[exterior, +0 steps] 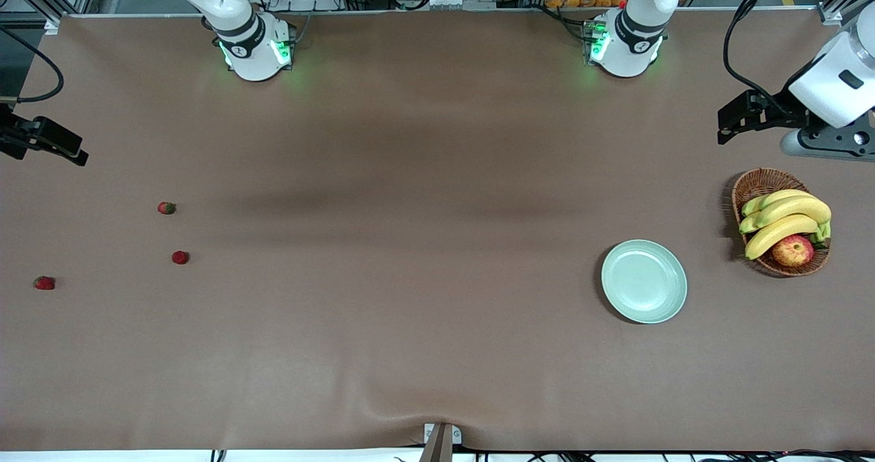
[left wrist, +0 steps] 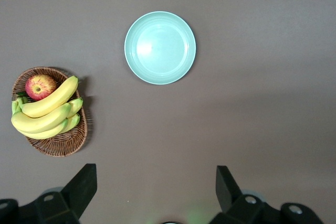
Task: Collect all strawberries into plate
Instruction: 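Move the right gripper toward the nearest red strawberry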
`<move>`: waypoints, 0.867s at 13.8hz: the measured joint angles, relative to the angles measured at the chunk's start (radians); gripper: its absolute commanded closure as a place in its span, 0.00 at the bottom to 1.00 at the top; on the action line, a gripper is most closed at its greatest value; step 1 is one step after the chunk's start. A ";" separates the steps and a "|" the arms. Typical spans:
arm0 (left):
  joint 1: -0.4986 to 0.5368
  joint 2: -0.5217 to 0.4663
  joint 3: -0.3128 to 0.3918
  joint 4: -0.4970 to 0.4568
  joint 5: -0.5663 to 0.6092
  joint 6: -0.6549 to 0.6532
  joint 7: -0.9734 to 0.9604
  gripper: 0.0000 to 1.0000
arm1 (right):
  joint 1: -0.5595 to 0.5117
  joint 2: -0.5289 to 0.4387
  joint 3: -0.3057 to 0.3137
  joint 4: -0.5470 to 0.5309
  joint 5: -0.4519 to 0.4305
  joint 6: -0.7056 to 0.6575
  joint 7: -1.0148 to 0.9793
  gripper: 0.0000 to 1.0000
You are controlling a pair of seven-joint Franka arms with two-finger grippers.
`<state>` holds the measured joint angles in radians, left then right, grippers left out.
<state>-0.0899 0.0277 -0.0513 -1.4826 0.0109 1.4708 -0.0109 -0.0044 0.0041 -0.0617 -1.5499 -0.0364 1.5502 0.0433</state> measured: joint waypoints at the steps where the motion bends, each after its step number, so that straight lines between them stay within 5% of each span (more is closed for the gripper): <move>1: -0.001 0.000 0.000 0.000 0.000 -0.001 0.000 0.00 | 0.000 0.000 0.000 0.000 0.000 0.000 0.000 0.00; 12: -0.005 -0.008 0.000 0.001 0.000 -0.011 -0.002 0.00 | -0.016 0.052 -0.007 0.000 -0.006 0.000 0.000 0.00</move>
<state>-0.0951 0.0193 -0.0518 -1.4814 0.0108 1.4601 -0.0126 -0.0203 0.0563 -0.0683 -1.5498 -0.0426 1.5500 0.0436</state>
